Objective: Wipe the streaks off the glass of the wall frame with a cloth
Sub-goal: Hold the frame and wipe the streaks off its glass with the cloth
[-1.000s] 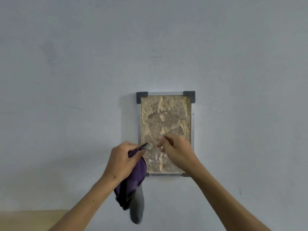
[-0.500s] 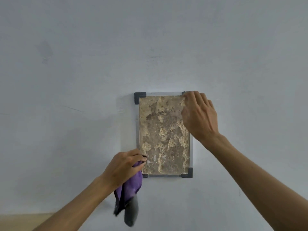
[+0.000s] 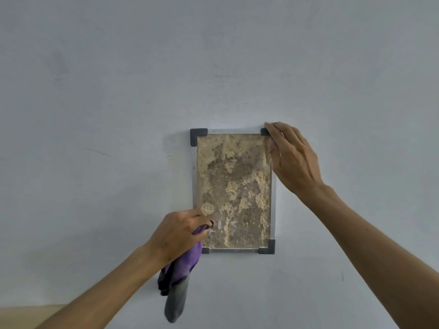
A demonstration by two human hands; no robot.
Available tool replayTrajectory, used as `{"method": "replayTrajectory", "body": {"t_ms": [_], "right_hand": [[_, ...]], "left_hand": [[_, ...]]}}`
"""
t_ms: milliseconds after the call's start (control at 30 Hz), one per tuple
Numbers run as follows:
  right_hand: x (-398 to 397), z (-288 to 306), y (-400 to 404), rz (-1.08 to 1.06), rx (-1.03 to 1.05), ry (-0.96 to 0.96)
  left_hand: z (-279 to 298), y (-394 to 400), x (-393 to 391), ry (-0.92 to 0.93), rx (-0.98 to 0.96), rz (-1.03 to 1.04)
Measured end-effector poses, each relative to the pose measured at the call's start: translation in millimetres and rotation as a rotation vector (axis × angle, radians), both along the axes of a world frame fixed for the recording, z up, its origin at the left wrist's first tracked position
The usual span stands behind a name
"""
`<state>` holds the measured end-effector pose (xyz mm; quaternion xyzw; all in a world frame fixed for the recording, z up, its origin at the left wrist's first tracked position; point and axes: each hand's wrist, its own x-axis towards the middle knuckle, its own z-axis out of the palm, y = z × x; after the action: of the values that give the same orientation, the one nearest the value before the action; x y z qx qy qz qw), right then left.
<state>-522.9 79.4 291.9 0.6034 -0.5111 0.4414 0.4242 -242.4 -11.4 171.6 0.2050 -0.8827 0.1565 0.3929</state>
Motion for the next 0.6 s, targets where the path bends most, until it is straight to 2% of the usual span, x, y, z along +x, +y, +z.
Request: {"method": "replayTrajectory", "body": {"t_ms": [133,167,333,367,500,600], "right_hand": [[3,6,3,0.050,0.012,-0.052],[4,10,3,0.057,0.018,-0.073],[5,22,1,0.025,0.077,-0.071],[5,22,1,0.020,0.090,-0.054],[5,24,-1,0.033,0.089,-0.083],[9,21,-4,0.058,0.072,-0.128]], "left_hand": [[15,1,0,0.278,0.067,-0.010],[11,2,-1,0.298,0.065,-0.007],[-10,6,-5,0.079,0.068,-0.007],[-6,5,-5,0.093,0.068,-0.006],[14,5,-6,0.340,0.123,-0.032],[-6,5,-5,0.129,0.067,-0.018]]}}
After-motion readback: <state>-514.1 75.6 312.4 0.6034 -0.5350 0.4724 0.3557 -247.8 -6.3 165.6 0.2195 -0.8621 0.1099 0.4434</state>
